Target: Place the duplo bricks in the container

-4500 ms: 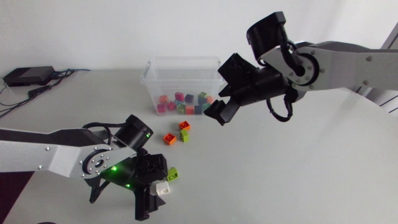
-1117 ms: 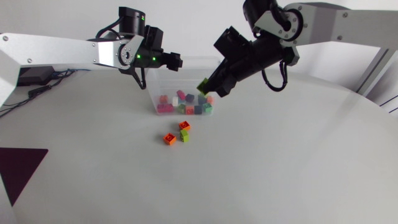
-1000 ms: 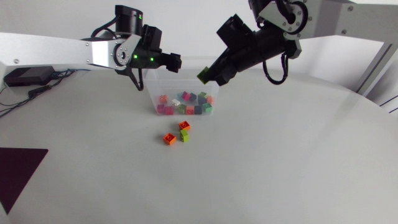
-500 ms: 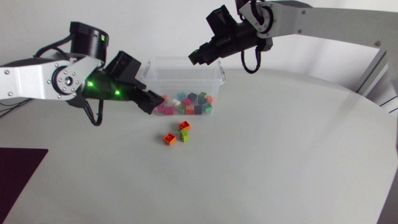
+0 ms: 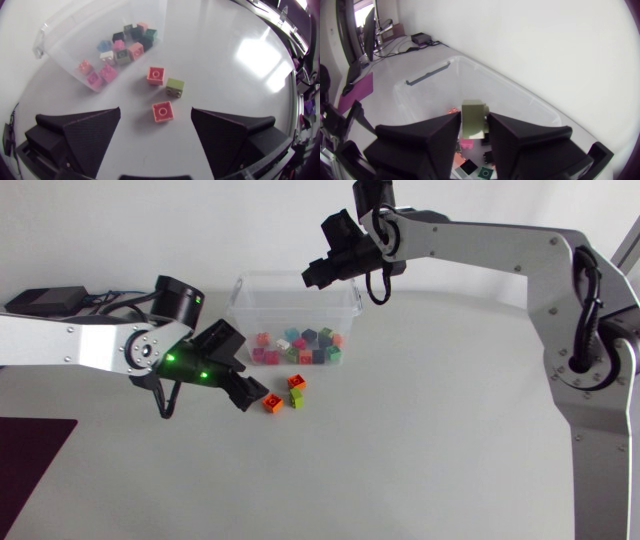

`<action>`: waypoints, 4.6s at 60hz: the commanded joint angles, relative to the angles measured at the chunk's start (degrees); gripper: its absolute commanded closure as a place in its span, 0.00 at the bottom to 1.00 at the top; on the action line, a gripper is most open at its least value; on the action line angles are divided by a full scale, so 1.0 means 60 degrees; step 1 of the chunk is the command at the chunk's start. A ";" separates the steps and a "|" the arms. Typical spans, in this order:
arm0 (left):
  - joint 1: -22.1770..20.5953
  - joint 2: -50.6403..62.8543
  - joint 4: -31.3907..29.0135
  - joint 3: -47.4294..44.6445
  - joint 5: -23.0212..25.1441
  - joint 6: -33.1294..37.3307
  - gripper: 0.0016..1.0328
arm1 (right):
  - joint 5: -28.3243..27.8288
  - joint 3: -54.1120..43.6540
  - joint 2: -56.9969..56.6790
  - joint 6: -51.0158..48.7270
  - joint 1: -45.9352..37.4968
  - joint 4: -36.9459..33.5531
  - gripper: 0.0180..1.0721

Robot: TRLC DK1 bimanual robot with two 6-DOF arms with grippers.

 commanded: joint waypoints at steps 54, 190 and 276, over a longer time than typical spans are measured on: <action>-0.0838 0.3025 0.0150 0.1310 -0.1135 -0.0858 0.37 | 0.0161 -0.6933 -0.4694 0.1006 0.0308 0.0571 0.05; 0.0876 -0.0769 0.2187 0.1852 -0.0314 -0.3641 0.80 | 0.2681 -0.3476 -0.0344 0.3042 0.2358 -0.3809 0.75; -0.0222 0.0300 0.0399 0.0958 0.0345 -0.0726 0.07 | 0.1743 -0.2099 -0.3273 0.2544 0.0469 -0.2666 0.73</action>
